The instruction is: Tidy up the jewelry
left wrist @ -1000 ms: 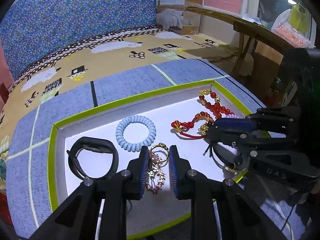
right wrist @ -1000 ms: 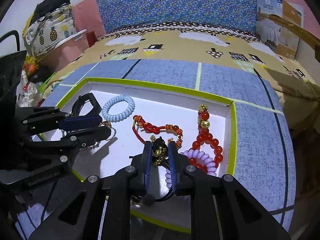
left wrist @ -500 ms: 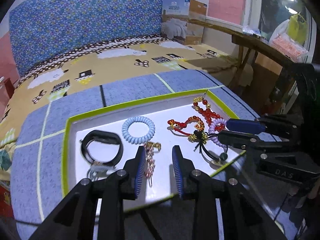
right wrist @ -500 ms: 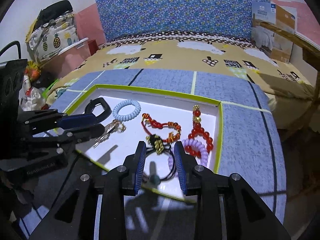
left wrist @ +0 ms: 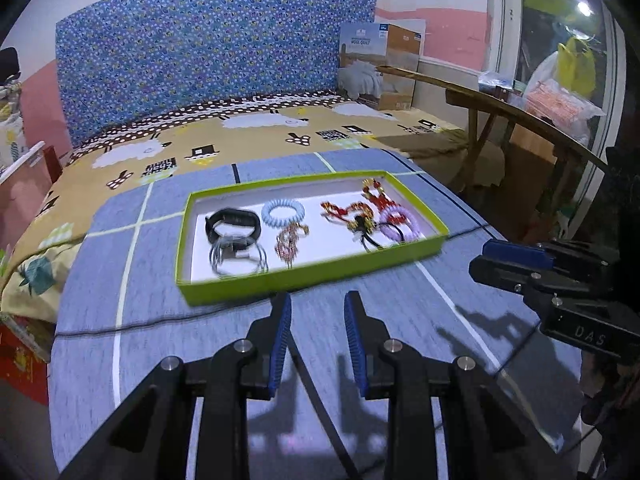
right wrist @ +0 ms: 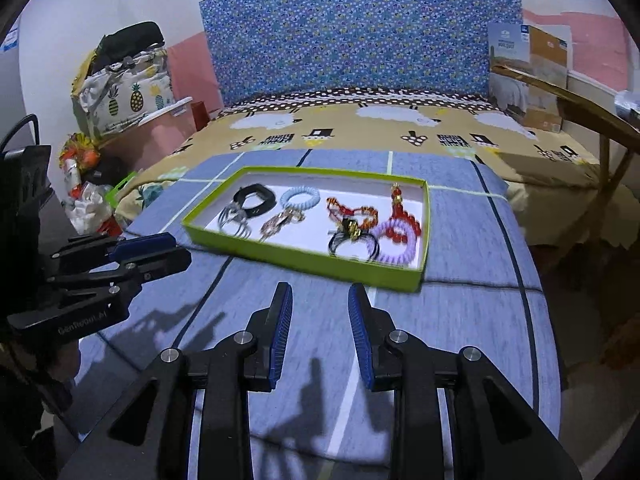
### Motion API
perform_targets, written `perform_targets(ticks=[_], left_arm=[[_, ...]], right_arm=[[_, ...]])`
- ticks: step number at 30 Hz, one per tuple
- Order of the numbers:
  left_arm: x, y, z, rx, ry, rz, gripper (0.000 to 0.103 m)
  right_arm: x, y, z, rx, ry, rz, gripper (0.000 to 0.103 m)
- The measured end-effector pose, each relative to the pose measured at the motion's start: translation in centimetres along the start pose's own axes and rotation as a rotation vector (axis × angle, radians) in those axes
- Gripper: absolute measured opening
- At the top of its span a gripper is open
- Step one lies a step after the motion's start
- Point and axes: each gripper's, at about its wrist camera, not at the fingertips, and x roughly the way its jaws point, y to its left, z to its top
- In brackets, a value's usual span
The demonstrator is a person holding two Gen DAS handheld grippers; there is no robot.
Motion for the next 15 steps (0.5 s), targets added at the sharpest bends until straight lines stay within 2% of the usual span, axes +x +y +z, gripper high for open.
perform_targets(ticks=[8,15], left_arm=[[-3.5,-1.1,-3.5,-0.029,-0.019,0.029,0.029],[-5.6,-1.9,-5.3,-0.023,-0.035,0.068,0.029]], right_arm=[[-3.0,1.6,-3.7,0.022,-0.001,-0.015,0.030],[-5.5,3.2,-5.3,0.001,-0.029,-0.026,0.030]])
